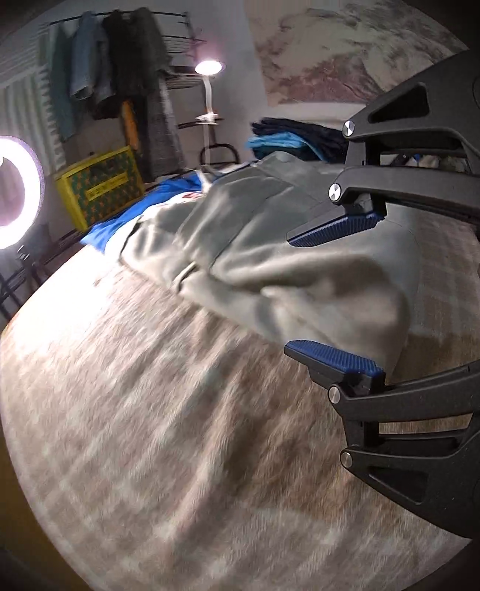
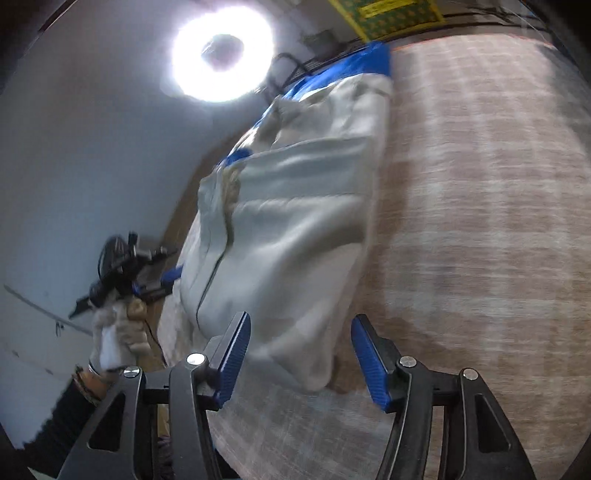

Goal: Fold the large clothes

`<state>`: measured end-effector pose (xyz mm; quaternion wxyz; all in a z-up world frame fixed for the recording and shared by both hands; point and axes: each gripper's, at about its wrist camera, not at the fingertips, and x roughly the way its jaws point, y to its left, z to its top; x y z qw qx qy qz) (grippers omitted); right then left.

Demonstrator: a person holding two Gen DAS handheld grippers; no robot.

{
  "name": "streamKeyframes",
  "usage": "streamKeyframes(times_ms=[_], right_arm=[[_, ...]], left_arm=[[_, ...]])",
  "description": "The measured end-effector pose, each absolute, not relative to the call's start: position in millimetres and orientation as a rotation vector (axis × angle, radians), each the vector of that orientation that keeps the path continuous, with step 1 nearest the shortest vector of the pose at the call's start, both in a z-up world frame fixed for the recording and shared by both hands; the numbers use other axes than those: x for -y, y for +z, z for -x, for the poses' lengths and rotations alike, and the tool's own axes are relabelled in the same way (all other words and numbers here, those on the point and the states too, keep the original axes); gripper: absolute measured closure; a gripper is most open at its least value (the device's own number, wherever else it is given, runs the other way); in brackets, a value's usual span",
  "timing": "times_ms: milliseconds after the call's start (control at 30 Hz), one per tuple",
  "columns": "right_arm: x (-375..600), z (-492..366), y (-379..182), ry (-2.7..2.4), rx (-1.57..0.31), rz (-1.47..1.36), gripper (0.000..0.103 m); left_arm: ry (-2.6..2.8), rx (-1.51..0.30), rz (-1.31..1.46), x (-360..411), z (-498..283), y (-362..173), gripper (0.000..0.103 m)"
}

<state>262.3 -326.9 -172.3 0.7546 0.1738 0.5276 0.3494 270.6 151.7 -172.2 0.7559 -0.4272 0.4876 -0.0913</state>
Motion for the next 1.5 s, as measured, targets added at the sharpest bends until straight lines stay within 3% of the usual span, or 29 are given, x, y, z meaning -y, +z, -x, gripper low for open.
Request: streamKeyframes(times_ms=[67,167,233,467,633,700,733,833,900,1033,1167,1233,1267,1367,1500], right_arm=[[316,-261,-172,0.773,-1.147,-0.37,0.044],[307,-263,-172,0.75,-1.145,-0.349,0.059],[304,-263,-169,0.746,-1.144,-0.337,0.06],[310,-270,-164,0.733,-1.133,-0.349,0.057],[307,-277,-161,0.694,-1.133,-0.35,0.055],[306,-280,-160,0.681,-1.129,-0.361,0.055],[306,-281,-160,0.673,-1.122,-0.364,0.055],[299,-280,-154,0.634,-1.105,-0.3,0.075],[288,-271,-138,0.606,-1.046,-0.19,0.09],[271,-253,-107,0.663,-0.9,-0.057,0.095],[274,-275,-143,0.612,-1.025,-0.046,0.095],[274,-280,-151,0.604,-1.056,-0.034,0.094],[275,-280,-148,0.595,-1.047,-0.017,0.093],[281,-279,-133,0.567,-1.02,-0.015,0.076],[297,-280,-120,0.523,-0.974,-0.052,0.073]], left_arm=[[-0.223,-1.078,0.863,-138,-275,-169,0.05],[-0.228,-1.093,0.774,-126,-278,-167,0.05],[-0.231,-1.094,0.734,-122,-278,-167,0.05],[-0.272,-1.077,0.881,-143,-267,-179,0.05],[-0.284,-1.078,0.776,-126,-267,-173,0.05],[-0.269,-1.073,0.719,-119,-269,-169,0.063],[-0.26,-1.078,0.706,-117,-270,-170,0.078],[-0.248,-1.055,0.691,-113,-264,-164,0.094],[-0.23,-1.013,0.672,-111,-253,-151,0.097],[-0.202,-0.991,0.651,-115,-238,-149,0.097],[-0.172,-1.023,0.597,-112,-244,-165,0.093],[-0.148,-1.017,0.575,-112,-245,-157,0.081],[-0.124,-1.011,0.601,-119,-245,-150,0.074],[-0.086,-0.948,0.664,-139,-239,-136,0.073],[-0.094,-0.907,0.64,-142,-239,-120,0.073]])
